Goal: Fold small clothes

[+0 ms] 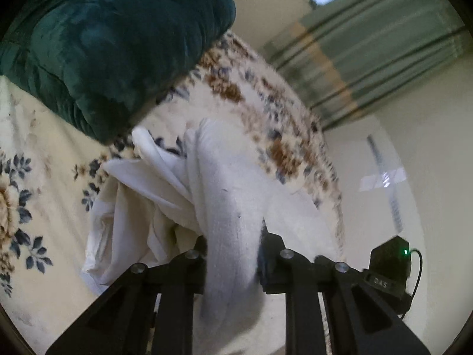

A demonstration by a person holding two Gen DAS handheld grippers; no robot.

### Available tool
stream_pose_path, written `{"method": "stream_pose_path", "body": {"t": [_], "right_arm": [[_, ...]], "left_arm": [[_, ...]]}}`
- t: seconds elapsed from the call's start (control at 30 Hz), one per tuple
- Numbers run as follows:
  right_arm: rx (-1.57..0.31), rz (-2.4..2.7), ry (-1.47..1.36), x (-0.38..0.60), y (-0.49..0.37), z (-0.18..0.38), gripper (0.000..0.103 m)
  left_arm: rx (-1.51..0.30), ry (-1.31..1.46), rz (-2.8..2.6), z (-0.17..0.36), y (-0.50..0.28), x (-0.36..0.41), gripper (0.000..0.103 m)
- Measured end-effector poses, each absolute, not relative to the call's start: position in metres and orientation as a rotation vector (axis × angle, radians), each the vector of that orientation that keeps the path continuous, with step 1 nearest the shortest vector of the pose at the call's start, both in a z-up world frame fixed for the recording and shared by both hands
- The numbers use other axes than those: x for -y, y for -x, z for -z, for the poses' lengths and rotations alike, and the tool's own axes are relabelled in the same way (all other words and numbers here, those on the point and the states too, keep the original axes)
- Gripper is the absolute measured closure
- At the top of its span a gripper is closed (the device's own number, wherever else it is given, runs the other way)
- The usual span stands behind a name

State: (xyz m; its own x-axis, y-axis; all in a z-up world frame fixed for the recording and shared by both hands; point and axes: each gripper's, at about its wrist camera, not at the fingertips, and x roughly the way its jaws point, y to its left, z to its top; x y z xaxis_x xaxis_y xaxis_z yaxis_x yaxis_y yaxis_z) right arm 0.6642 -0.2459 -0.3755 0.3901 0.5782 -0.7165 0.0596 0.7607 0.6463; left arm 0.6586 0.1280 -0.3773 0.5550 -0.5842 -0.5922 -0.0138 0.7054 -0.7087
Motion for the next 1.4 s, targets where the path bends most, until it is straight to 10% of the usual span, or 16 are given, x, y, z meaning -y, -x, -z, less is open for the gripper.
{"method": "stream_pose_path", "body": {"t": [0.3, 0.57, 0.67, 1.4], "right_arm": [[-1.218, -0.267, -0.441, 0.223, -0.679, 0.396, 0.066], [-1.152, 0.016, -0.045, 0.212, -0.642, 0.358, 0.001], [-1.128, 0.077, 0.063, 0.203, -0.615, 0.349, 0.000], [-0.845, 0.168, 0.081, 0.198, -0.331, 0.065, 0.000]], "left_arm": [[-1.099, 0.688, 0.376, 0.422, -0.693, -0.131, 0.063], [-1.028, 0.358, 0.119, 0.366, -0.652, -0.104, 0.027], [-0.983, 0.258, 0.033, 0.352, -0.622, -0.090, 0.000], [-0.864, 0.037, 0.011, 0.123, -0.391, -0.023, 0.000]]}}
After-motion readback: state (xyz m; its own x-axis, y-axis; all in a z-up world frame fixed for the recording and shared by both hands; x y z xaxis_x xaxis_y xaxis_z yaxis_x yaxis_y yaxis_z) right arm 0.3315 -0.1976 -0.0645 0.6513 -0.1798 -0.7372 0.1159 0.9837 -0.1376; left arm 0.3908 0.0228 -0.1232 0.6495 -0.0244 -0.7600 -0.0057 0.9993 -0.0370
